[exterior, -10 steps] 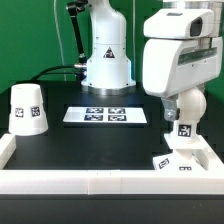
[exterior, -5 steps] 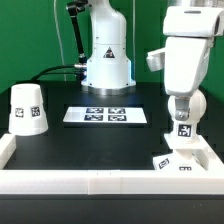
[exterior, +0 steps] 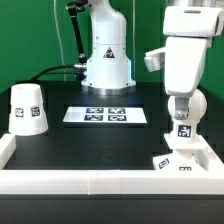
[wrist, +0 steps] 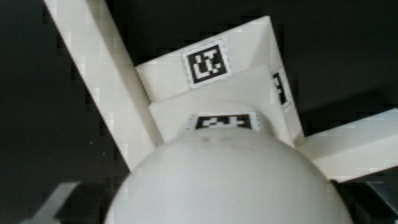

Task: Assemble lamp

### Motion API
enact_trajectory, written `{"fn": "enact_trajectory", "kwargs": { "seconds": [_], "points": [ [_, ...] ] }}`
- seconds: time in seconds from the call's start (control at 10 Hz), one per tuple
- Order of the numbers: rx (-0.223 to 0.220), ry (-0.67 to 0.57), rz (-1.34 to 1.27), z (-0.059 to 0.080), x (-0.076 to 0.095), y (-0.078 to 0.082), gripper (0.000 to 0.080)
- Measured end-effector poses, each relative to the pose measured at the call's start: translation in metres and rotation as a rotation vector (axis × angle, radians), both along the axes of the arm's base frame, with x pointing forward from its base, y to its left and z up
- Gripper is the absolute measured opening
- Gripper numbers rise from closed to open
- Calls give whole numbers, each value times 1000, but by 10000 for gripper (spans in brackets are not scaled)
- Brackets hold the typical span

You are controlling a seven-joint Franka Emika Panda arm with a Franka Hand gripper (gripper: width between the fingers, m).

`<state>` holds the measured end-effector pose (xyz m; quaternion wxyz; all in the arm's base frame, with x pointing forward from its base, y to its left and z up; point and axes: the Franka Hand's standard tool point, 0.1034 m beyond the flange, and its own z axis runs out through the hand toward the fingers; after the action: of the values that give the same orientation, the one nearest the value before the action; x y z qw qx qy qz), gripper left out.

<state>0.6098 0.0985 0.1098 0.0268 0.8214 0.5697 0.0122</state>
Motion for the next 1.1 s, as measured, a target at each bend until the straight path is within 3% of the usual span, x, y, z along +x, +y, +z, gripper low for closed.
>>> {"fn": "enact_trajectory", "kwargs": {
  "seconds": [1.1],
  "points": [
    [47,-26,-820,0,1,0,577]
  ]
}}
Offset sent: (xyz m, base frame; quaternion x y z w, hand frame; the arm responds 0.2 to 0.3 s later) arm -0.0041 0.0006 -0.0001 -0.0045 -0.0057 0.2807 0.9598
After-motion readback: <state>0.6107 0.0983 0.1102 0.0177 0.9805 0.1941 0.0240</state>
